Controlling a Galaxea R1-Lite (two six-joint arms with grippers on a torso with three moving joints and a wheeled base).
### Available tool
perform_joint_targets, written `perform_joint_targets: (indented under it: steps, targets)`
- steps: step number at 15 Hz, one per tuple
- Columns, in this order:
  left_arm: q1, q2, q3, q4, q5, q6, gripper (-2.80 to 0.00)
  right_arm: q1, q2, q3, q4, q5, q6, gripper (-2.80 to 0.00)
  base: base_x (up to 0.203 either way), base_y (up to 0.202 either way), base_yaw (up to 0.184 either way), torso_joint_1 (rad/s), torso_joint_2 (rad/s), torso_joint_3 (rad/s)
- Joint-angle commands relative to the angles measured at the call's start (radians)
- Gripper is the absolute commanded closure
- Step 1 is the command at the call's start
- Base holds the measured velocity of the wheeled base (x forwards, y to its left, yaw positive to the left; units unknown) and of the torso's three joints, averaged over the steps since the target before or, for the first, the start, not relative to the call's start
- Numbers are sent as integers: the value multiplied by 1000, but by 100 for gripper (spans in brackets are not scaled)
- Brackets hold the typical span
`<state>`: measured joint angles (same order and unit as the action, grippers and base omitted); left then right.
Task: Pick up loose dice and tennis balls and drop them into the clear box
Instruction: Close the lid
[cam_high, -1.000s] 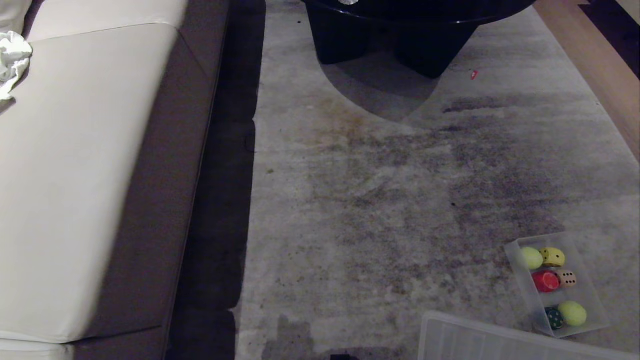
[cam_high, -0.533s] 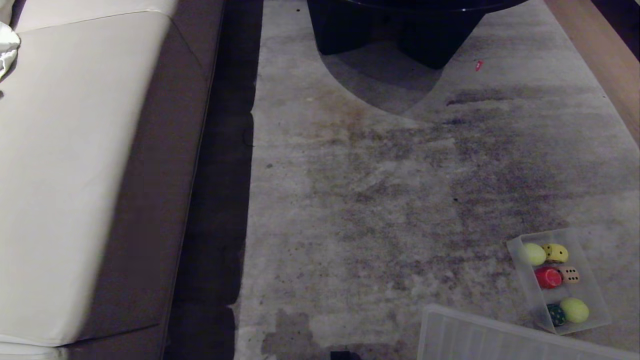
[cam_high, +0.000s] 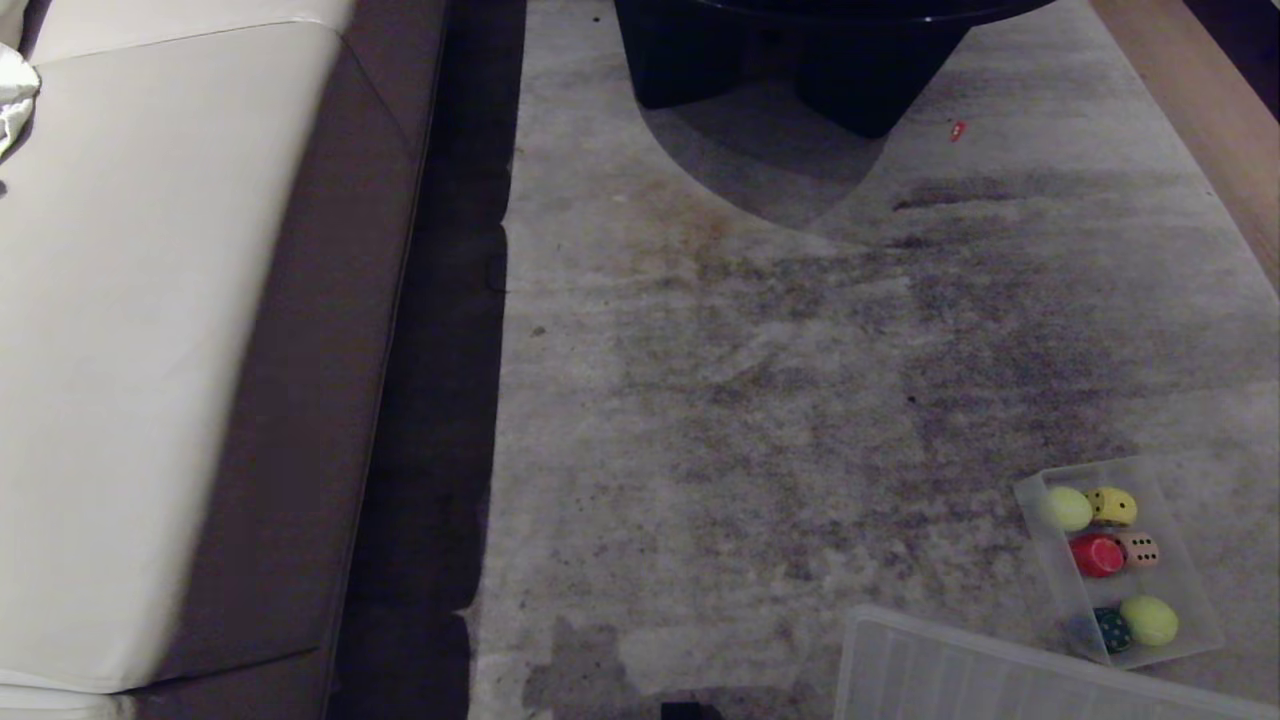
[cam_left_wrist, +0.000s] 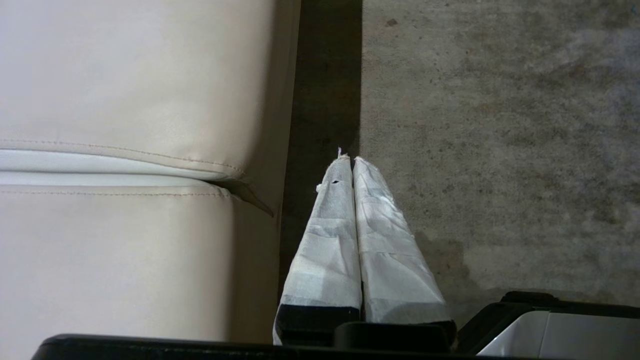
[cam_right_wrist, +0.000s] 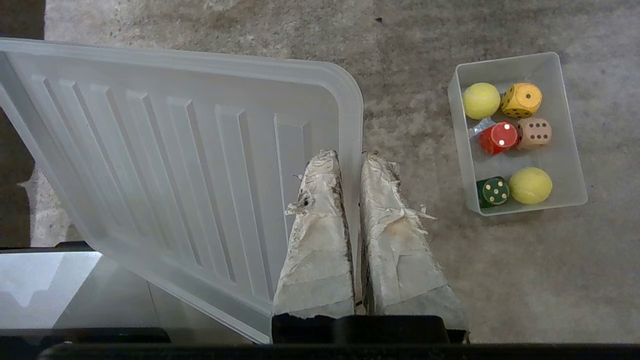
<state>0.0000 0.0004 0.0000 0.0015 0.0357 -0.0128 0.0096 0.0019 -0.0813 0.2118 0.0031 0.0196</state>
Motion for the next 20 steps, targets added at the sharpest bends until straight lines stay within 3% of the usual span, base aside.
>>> perform_joint_targets:
  steps: [1, 16, 20]
  targets:
    - [0, 1, 2, 0, 0, 4, 0, 1, -1, 1, 1, 0, -1, 0, 0, 0, 0, 0, 0, 0]
    - [0, 1, 2, 0, -1, 8, 0, 1, 0, 1, 1, 0, -3, 0, 0, 0, 0, 0, 0, 0]
    - [0, 1, 2, 0, 1, 4, 0, 0, 0, 2, 1, 0, -1, 0, 2, -137, 3, 3, 7, 2]
